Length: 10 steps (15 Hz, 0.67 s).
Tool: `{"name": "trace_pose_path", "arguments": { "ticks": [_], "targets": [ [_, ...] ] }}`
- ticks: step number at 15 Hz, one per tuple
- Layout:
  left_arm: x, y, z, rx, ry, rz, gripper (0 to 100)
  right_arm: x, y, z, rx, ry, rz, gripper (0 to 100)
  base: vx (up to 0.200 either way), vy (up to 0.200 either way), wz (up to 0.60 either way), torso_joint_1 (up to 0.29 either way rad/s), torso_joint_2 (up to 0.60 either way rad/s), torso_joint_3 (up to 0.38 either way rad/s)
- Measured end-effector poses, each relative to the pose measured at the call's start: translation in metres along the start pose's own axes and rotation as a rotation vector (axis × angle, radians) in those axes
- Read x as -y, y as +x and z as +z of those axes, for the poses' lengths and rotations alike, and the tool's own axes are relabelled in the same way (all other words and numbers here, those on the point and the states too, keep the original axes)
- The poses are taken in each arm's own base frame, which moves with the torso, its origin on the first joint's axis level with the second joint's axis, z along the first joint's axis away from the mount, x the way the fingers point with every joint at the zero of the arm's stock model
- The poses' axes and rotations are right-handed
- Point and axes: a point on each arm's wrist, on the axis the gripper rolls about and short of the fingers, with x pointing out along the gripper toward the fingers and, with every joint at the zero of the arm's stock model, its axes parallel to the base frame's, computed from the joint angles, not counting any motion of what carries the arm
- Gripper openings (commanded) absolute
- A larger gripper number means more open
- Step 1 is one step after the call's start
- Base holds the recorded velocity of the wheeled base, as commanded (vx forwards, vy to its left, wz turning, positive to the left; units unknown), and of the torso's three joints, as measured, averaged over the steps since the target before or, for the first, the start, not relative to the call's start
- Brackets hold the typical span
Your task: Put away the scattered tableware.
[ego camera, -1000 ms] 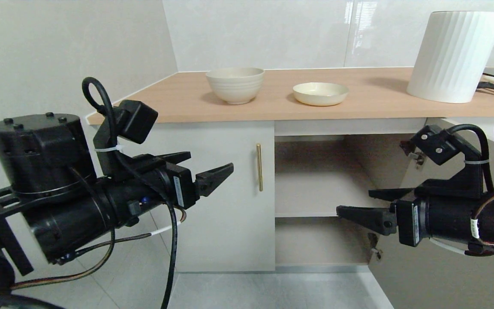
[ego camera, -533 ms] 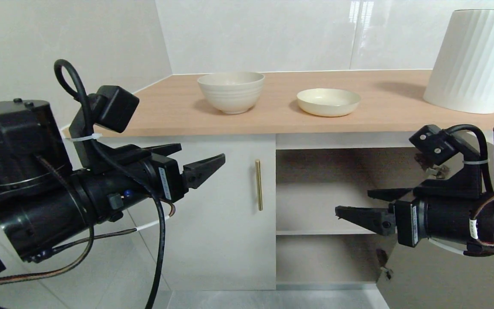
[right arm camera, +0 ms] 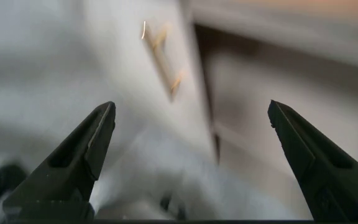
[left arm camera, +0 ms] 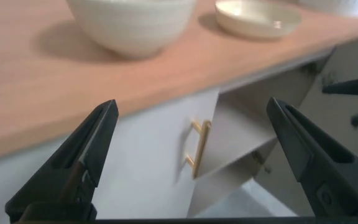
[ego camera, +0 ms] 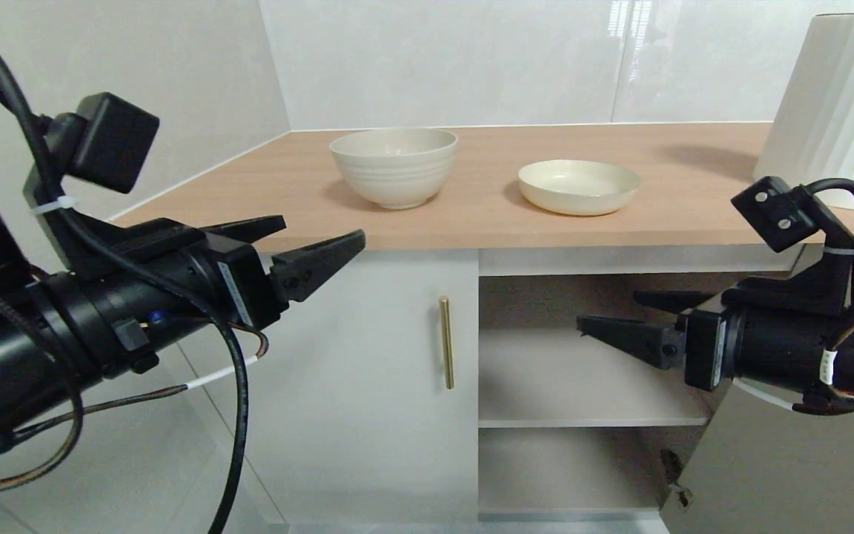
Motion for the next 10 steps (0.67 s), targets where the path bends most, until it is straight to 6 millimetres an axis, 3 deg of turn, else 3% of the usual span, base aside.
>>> {"name": "trace_pose_path", "arguments": {
  "ticks": [10],
  "targets": [
    [0.0011,-0.0025,0.0054,0.020,-0.016,-0.004,100,0.0004,0.0018,0.0073,0.054,0.021,-0.108,100,0.000,0.000,0.00,0.000,0.00,0.000]
  ]
}}
